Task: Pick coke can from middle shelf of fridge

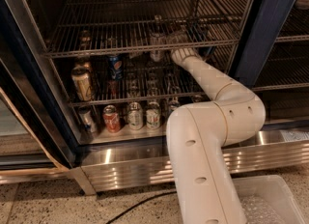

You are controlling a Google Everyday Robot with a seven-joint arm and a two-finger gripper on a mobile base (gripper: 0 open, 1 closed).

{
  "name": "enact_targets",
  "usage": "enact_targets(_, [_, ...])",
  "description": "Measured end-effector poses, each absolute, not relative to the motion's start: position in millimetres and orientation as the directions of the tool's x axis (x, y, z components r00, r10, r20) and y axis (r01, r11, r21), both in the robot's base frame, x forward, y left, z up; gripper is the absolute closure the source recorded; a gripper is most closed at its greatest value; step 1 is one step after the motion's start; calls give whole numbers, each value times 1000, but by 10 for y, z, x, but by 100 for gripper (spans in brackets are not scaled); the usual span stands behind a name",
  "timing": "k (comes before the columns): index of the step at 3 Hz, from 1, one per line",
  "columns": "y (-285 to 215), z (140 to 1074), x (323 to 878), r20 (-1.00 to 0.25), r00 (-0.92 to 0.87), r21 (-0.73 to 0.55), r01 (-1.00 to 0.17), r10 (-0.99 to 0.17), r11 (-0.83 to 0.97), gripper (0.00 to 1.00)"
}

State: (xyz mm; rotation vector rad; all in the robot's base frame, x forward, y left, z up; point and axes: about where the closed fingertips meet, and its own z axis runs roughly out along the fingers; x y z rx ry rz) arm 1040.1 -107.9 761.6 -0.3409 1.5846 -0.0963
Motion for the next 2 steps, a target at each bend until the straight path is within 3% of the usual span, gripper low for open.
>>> enact_targets(2, [-1420, 7661, 10378, -980, -27, -194, -127, -198, 973, 100])
